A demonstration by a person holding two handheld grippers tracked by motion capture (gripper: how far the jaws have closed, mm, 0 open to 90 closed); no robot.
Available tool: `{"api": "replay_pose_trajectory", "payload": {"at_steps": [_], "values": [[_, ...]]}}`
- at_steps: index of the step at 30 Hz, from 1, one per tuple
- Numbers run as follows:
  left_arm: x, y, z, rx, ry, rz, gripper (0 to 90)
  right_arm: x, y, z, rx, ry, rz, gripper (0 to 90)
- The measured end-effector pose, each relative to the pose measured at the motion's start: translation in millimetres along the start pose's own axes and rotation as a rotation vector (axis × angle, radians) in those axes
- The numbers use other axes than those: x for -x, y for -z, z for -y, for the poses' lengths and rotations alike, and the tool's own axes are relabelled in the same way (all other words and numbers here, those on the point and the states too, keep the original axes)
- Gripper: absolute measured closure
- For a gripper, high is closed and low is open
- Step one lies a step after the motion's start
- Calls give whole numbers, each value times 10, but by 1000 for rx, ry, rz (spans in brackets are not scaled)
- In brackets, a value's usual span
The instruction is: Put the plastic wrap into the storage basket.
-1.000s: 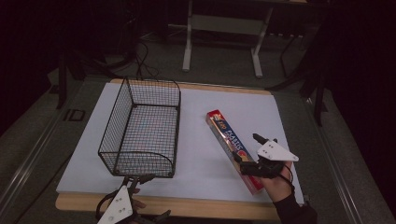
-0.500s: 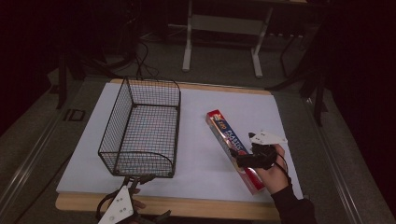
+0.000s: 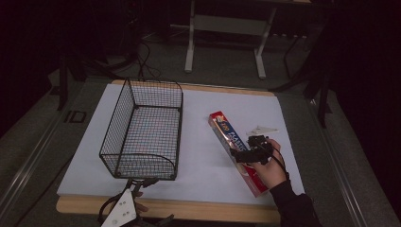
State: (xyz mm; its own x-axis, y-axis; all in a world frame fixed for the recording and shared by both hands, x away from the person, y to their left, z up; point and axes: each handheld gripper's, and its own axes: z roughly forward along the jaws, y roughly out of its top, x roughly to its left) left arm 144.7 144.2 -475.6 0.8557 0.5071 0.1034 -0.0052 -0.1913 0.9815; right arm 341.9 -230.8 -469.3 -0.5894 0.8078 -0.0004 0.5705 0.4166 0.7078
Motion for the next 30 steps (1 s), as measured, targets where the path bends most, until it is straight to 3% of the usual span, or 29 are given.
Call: {"api": "replay_pose_trajectory", "payload": {"at_steps": [12,20,21,24,30], "values": [[6,7,-2,6,0,2,2,58,-257,-42,-136,-18,41,91],[3,10,-2,7,0,4,2,150,-405,-57,-271,-58,42,96],[3,9,-2,6,1,4,2,147,-421,-63,-288,-59,46,142],[7,8,-1,6,0,1,2,137,-468,-70,-329,-76,50,146],[12,15,-2,10,2,2,2,135,-581,-80,-421,-66,56,175]]}}
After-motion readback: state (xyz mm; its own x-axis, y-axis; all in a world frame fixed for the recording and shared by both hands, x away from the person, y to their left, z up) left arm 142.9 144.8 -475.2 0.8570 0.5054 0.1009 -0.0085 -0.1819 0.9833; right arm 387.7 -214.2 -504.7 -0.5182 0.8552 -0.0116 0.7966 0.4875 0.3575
